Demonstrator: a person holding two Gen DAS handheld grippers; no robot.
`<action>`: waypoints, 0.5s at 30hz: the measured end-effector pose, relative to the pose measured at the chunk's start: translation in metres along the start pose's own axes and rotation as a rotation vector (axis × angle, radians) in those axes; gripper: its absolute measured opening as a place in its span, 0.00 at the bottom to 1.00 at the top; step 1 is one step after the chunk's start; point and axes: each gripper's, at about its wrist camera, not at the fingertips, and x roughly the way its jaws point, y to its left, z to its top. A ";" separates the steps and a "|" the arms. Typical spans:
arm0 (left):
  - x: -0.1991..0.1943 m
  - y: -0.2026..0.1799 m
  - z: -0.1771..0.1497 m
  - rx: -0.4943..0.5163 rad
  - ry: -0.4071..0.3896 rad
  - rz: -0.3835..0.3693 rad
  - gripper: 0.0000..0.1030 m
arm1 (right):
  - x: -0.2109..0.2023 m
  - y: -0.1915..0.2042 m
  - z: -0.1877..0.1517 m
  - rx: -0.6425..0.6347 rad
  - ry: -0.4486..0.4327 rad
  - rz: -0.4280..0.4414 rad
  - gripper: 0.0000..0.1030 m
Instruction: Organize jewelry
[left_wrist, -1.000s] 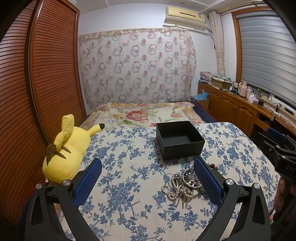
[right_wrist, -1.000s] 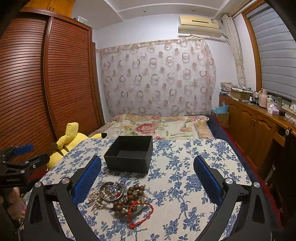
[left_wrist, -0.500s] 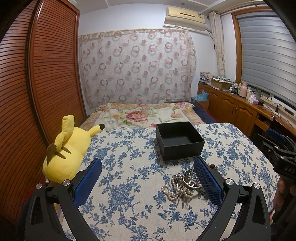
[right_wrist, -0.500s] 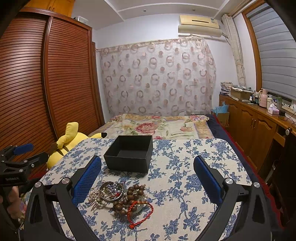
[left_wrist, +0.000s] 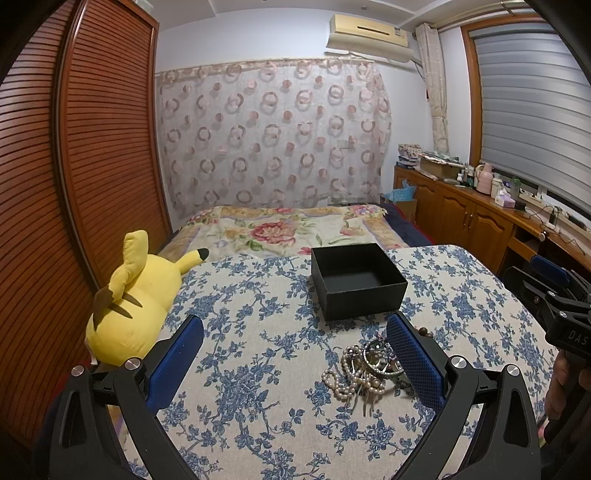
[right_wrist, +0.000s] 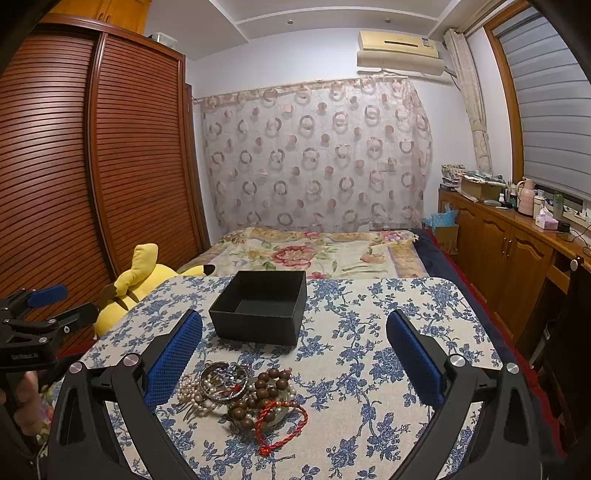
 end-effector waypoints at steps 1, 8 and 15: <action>0.000 0.000 0.000 0.000 0.000 0.000 0.93 | 0.000 0.000 0.000 0.000 0.000 0.000 0.98; 0.000 0.000 0.000 0.000 -0.001 0.000 0.93 | 0.000 0.001 -0.001 -0.002 0.000 -0.001 0.98; 0.000 0.000 0.000 0.000 -0.002 0.000 0.93 | 0.000 0.000 0.000 -0.002 0.000 0.002 0.98</action>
